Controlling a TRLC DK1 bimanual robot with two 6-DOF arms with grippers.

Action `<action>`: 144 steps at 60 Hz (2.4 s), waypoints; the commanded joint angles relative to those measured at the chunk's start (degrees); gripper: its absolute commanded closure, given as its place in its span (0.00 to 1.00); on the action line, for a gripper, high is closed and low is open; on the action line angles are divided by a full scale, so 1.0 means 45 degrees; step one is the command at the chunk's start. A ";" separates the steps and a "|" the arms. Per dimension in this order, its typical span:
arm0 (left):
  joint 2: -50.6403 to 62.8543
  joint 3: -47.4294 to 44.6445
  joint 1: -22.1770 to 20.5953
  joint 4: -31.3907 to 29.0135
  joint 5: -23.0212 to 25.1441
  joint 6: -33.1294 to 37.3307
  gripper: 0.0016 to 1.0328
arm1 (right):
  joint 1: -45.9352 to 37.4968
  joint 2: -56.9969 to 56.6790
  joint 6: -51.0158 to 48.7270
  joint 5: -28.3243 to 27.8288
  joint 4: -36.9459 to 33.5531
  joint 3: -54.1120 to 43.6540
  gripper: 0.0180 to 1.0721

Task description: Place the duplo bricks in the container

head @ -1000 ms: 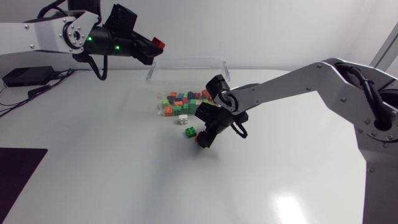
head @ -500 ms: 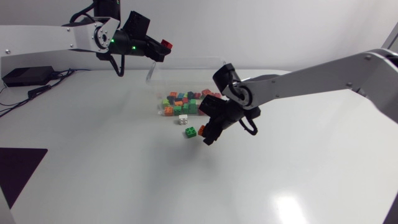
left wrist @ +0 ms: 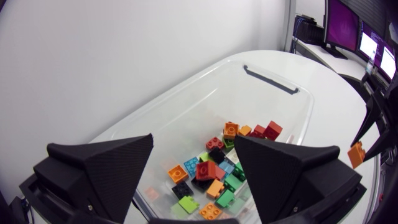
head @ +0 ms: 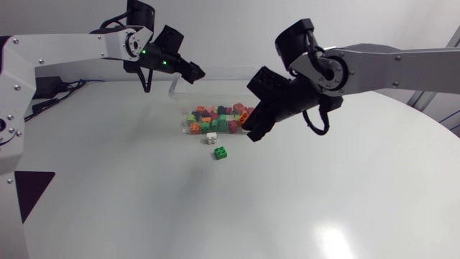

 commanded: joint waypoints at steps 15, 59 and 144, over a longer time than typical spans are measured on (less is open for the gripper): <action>-0.2881 -0.2996 -0.0338 -0.1029 -0.0024 0.1436 0.04 | -0.0293 -0.0688 0.1059 -0.0067 0.0216 0.1206 0.65; -0.3526 -0.7059 -0.1725 -0.1888 0.0093 0.5049 0.05 | -0.1328 0.0953 0.2856 -0.0399 0.2677 0.2886 0.64; 0.0986 -0.5614 -0.2760 0.1178 0.0112 0.5401 0.07 | -0.1738 0.4957 0.3559 -0.0067 0.2970 0.6831 0.05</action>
